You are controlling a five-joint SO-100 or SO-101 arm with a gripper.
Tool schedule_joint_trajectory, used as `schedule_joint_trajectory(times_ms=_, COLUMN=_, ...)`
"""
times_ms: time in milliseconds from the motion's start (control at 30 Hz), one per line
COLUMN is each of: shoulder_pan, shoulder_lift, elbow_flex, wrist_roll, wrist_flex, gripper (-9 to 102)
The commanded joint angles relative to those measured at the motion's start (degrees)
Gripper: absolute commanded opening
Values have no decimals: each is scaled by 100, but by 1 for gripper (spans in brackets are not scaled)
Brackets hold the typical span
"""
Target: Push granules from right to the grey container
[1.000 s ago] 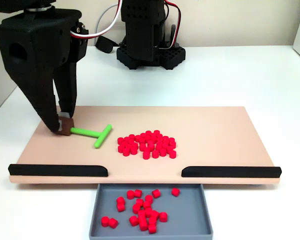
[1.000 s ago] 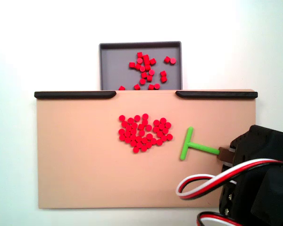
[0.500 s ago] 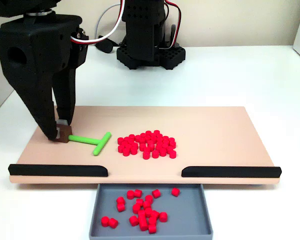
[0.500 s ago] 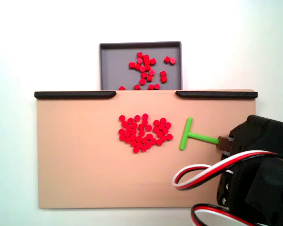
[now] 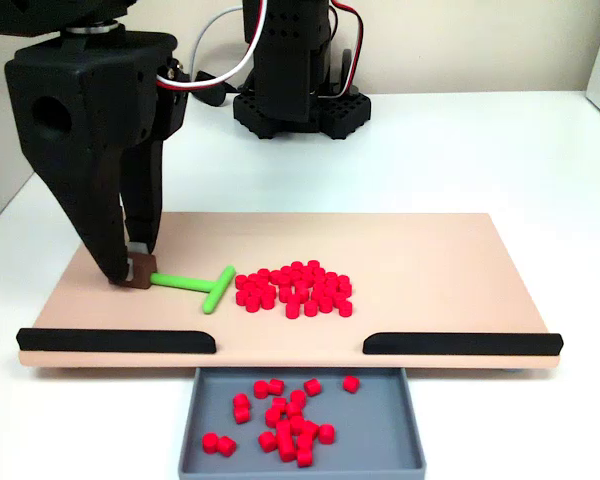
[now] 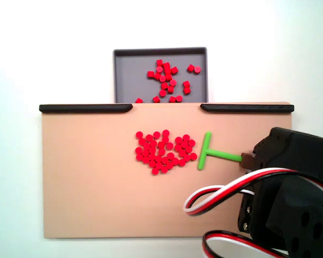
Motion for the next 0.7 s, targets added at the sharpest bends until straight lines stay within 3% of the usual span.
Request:
schedule_joint_trajectory(times_ms=0, shoulder_pan=-62, shoulder_lift=70, elbow_flex=0, wrist_roll=-1292, wrist_flex=-18, gripper=0)
schedule_joint_trajectory(times_ms=667, shoulder_pan=-281, shoulder_lift=97, elbow_flex=0, wrist_roll=193, wrist_flex=26, gripper=0)
